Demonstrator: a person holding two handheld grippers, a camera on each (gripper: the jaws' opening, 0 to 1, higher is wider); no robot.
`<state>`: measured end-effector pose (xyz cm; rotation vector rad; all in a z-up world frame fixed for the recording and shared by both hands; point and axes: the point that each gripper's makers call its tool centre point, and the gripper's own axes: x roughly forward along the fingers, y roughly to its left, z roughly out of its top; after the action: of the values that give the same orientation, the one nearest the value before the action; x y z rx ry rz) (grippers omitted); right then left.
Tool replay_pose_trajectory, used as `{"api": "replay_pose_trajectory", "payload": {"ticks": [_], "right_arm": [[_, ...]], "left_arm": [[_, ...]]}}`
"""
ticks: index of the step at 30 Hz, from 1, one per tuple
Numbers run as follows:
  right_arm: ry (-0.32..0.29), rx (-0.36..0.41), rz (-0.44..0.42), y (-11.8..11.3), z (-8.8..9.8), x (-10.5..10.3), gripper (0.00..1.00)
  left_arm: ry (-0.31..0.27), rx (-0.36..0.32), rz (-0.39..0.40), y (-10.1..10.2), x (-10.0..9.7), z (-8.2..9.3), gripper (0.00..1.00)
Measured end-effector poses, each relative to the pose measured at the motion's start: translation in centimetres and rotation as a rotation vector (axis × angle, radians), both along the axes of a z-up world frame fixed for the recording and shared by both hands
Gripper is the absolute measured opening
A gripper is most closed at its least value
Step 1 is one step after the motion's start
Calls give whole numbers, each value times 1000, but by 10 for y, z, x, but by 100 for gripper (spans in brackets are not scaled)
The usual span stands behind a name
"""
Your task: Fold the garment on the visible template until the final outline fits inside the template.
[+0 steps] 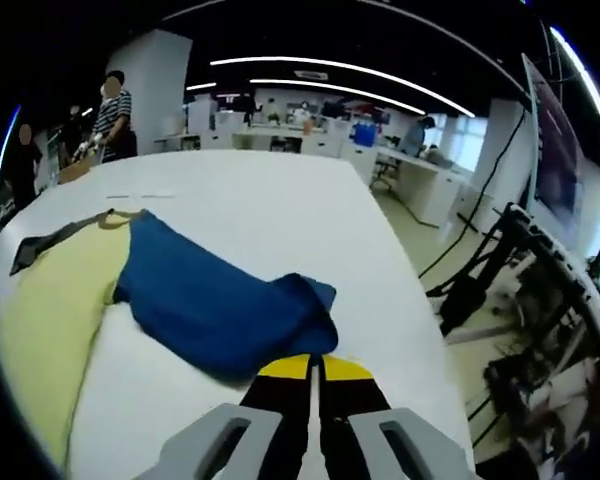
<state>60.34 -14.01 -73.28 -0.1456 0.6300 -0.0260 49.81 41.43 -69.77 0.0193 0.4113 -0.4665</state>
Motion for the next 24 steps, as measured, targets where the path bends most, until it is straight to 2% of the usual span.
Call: {"api": "replay_pose_trajectory", "payload": {"ticks": [4, 11, 24], "right_arm": [[-18, -6, -3, -8, 12, 0, 0], [-3, -22, -27, -22, 19, 0, 0], [88, -77, -43, -50, -2, 13, 0]], "left_arm": [[-1, -3, -2, 1, 1, 0, 83], [3, 2, -12, 2, 3, -2, 83], [6, 19, -26, 0, 2, 0, 83]]}}
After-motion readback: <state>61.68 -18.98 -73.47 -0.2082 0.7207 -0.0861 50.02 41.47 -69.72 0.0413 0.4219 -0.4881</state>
